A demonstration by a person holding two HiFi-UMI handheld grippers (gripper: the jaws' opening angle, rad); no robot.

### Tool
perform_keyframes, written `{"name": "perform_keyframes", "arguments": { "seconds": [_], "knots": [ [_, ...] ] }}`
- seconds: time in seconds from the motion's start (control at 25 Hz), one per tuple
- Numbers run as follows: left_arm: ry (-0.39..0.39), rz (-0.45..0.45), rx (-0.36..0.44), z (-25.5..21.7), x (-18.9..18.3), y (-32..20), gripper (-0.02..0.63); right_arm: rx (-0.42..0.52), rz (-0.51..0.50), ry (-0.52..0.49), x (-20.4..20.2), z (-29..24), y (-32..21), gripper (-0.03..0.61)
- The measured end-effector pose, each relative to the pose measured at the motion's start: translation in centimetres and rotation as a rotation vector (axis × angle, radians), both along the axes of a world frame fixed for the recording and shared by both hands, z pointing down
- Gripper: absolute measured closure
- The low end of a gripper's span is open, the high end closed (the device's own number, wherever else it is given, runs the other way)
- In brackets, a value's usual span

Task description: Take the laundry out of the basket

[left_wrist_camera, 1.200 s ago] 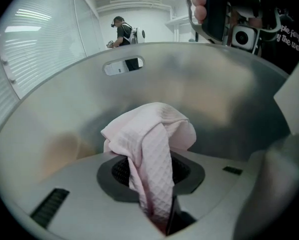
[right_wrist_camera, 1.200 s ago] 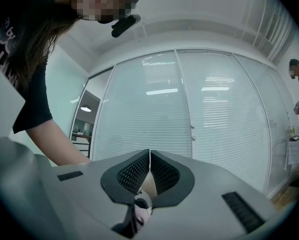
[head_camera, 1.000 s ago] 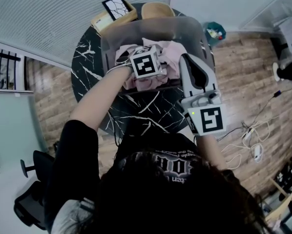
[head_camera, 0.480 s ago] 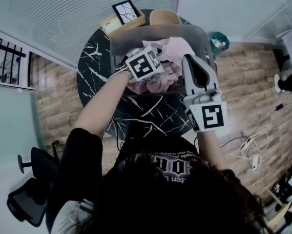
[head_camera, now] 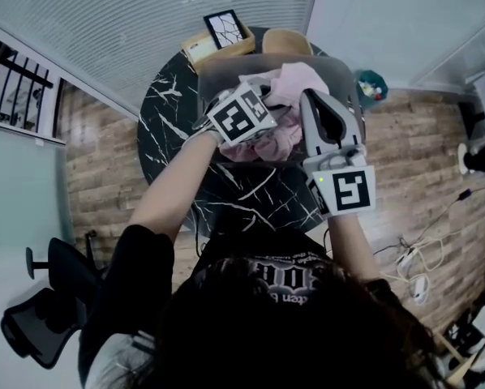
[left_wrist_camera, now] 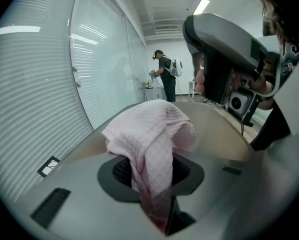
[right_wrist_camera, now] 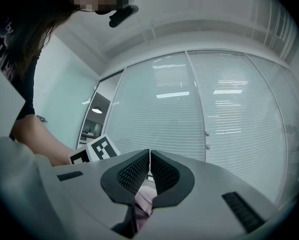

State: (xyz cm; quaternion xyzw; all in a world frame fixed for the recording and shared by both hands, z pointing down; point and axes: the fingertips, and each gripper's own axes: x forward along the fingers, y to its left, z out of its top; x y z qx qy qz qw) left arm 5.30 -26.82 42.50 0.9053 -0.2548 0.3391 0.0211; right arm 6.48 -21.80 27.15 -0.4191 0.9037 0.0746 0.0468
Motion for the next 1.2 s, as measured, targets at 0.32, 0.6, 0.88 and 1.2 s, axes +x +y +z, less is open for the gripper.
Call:
{"name": "perform_keyframes", "arguments": {
  "seconds": [0.32,0.6,0.88,1.2],
  "knots": [
    [0.102,-0.122,0.059,-4.1,-2.1,0.2,0.509,0.020,-0.035,-0.016,-1.5,-1.5,-0.7,0.549],
    [0.155,-0.185,0.135,-8.6,-3.2,0.4,0.509,0.048,-0.072,-0.039,-2.9,-4.2,-0.7,0.549],
    [0.179,-0.215,0.214,-13.2,-4.1,0.1,0.509,0.104,-0.094,-0.059,-4.0,-7.4,-0.6,0.549],
    [0.237,-0.290,0.247,-17.7,-5.8,-0.3,0.509,0.174,-0.127,-0.055,-5.9,-11.5,-0.8,0.549]
  ]
}}
